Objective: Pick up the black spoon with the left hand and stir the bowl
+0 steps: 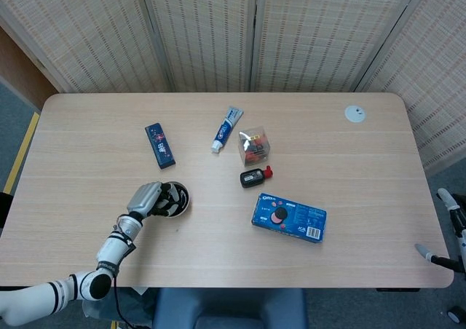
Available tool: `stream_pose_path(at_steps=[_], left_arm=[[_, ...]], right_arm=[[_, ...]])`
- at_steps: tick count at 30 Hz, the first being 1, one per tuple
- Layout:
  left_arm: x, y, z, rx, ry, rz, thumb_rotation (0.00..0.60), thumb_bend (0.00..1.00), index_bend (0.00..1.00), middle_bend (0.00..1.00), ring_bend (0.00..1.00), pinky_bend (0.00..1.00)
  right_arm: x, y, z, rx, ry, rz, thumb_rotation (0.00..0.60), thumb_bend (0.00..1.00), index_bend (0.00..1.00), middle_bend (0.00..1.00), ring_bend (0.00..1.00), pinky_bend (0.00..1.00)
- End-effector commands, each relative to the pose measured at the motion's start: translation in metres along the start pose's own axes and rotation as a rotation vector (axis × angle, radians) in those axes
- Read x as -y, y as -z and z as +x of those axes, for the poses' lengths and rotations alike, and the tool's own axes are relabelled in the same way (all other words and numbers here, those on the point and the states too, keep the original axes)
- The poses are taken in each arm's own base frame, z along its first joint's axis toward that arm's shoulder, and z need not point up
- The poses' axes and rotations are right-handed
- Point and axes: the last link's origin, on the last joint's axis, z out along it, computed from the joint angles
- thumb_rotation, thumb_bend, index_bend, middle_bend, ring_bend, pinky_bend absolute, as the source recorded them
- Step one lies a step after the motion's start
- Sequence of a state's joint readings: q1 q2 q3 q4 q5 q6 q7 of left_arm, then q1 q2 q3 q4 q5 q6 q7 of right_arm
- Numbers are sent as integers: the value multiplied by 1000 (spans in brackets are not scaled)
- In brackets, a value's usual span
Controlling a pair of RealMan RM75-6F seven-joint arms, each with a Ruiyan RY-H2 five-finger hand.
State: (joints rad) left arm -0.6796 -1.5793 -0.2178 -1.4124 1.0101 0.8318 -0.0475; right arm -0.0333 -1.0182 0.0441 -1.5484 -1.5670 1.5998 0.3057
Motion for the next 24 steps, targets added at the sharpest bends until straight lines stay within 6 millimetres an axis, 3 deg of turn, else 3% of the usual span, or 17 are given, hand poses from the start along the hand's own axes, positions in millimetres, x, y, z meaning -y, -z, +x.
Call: stream_pose_path(at_steps=[1, 5, 8, 13, 20, 24], left_arm=[[-1, 3, -3, 13, 4, -9, 600, 393, 622, 1000, 1000, 1000], [-5, 2, -5, 11, -3, -22, 600, 391, 577, 1000, 1000, 1000], [-5, 3, -4, 6, -3, -20, 600, 369, 418, 1000, 1000, 1000], [-3, 9, 2, -8, -20, -18, 600, 229, 181, 1000, 1000, 1000], [1, 28, 21, -67, 13, -1, 600, 201, 100, 1000, 998, 1000], [10, 44, 46, -169, -23, 13, 600, 200, 120, 944, 916, 999]], right_arm=[[0, 0, 0, -2, 0, 0, 600, 5, 0, 155, 79, 208], [-1, 2, 2, -6, 0, -6, 600, 5, 0, 155, 79, 208], [-1, 3, 3, -9, 0, -10, 600, 5, 0, 155, 79, 208], [-1, 2, 3, -11, 0, -7, 600, 5, 0, 155, 79, 208], [-1, 1, 4, -16, -1, -4, 600, 5, 0, 155, 79, 208], [-3, 1, 6, -20, 2, -7, 600, 5, 0, 155, 79, 208]])
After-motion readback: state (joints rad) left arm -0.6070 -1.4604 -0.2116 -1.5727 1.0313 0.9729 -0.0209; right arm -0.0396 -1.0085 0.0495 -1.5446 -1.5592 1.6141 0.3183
